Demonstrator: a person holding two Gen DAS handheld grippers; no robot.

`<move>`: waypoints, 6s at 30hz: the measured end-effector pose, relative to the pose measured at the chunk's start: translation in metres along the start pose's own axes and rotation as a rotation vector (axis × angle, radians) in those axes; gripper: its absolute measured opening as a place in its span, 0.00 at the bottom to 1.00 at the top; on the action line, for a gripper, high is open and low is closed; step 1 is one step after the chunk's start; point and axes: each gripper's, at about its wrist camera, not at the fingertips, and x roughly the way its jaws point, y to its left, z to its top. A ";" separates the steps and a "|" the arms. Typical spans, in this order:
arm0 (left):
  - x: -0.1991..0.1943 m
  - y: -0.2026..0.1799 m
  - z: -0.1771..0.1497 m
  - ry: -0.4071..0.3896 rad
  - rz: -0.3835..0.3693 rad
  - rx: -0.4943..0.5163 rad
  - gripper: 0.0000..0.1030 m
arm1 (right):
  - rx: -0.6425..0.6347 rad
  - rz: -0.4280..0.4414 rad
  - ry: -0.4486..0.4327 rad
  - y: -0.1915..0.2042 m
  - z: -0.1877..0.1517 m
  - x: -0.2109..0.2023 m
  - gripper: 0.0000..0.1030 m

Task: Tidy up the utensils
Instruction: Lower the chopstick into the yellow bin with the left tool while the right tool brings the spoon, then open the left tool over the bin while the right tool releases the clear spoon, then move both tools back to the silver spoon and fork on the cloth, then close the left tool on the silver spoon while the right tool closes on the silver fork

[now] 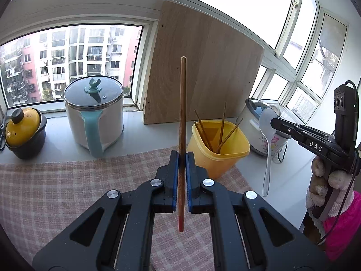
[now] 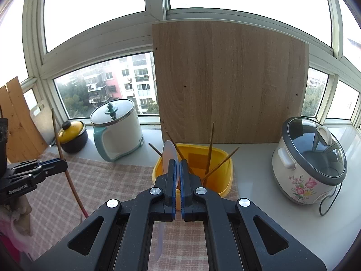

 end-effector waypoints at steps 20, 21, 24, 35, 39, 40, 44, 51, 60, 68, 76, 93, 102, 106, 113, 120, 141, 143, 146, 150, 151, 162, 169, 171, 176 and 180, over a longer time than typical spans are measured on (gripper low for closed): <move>0.059 -0.058 0.076 -0.084 -0.034 0.044 0.04 | -0.008 -0.079 -0.089 -0.039 0.044 0.015 0.01; 0.063 -0.060 0.080 -0.086 -0.036 0.040 0.04 | -0.009 -0.082 -0.090 -0.041 0.045 0.017 0.01; 0.074 -0.063 0.088 -0.092 -0.037 0.027 0.04 | 0.004 -0.083 -0.087 -0.048 0.047 0.026 0.01; 0.108 -0.062 0.090 -0.066 -0.021 0.003 0.04 | 0.022 -0.102 -0.071 -0.065 0.043 0.060 0.01; 0.113 -0.061 0.085 -0.051 -0.016 0.008 0.04 | 0.032 -0.100 -0.060 -0.067 0.040 0.070 0.01; 0.113 -0.061 0.084 -0.048 -0.017 0.010 0.04 | 0.029 -0.099 -0.055 -0.067 0.040 0.072 0.01; 0.116 -0.063 0.081 -0.028 -0.021 0.017 0.04 | 0.014 -0.106 -0.046 -0.065 0.036 0.076 0.01; 0.115 -0.065 0.077 -0.012 -0.026 0.021 0.04 | 0.008 -0.107 -0.033 -0.065 0.030 0.076 0.01; 0.108 -0.066 0.072 0.011 -0.028 0.013 0.04 | 0.035 -0.084 0.000 -0.066 0.022 0.072 0.02; 0.092 -0.062 0.062 0.003 -0.018 0.010 0.13 | 0.054 -0.078 -0.005 -0.060 0.015 0.058 0.31; 0.064 -0.055 0.049 -0.010 -0.007 0.016 0.13 | 0.059 -0.087 -0.024 -0.048 0.007 0.034 0.37; -0.038 0.007 -0.001 -0.031 0.148 0.037 0.34 | 0.019 0.026 -0.046 -0.014 -0.023 -0.010 0.76; -0.055 0.052 -0.062 0.063 0.189 -0.023 0.34 | -0.045 0.119 0.016 0.014 -0.049 -0.006 0.76; -0.053 0.071 -0.094 0.120 0.186 -0.085 0.34 | -0.079 0.167 0.019 0.028 -0.061 0.001 0.76; -0.047 0.089 -0.140 0.191 0.159 -0.179 0.34 | -0.122 0.276 0.084 0.059 -0.078 0.025 0.76; -0.040 0.098 -0.170 0.239 0.129 -0.240 0.34 | -0.154 0.372 0.205 0.089 -0.093 0.058 0.76; -0.002 0.101 -0.202 0.346 0.076 -0.290 0.34 | -0.070 0.550 0.526 0.129 -0.147 0.144 0.40; 0.002 0.099 -0.202 0.350 0.072 -0.288 0.34 | -0.078 0.551 0.533 0.132 -0.148 0.147 0.40; 0.005 0.097 -0.202 0.355 0.066 -0.281 0.34 | -0.079 0.561 0.542 0.136 -0.151 0.152 0.40; 0.010 0.096 -0.203 0.365 0.061 -0.281 0.30 | -0.080 0.579 0.549 0.142 -0.153 0.158 0.40; 0.011 0.096 -0.203 0.366 0.060 -0.284 0.30 | -0.082 0.581 0.552 0.143 -0.154 0.159 0.40; 0.020 0.098 -0.204 0.376 0.057 -0.291 0.22 | -0.097 0.597 0.547 0.157 -0.157 0.171 0.37; 0.024 0.100 -0.203 0.373 0.094 -0.267 0.06 | -0.163 0.568 0.539 0.170 -0.157 0.172 0.26; 0.024 0.101 -0.204 0.370 0.098 -0.273 0.05 | -0.179 0.559 0.540 0.173 -0.158 0.173 0.16; 0.024 0.099 -0.204 0.369 0.101 -0.266 0.03 | -0.187 0.552 0.533 0.174 -0.157 0.172 0.10; 0.023 0.097 -0.200 0.359 0.099 -0.267 0.03 | -0.191 0.542 0.517 0.174 -0.152 0.168 0.04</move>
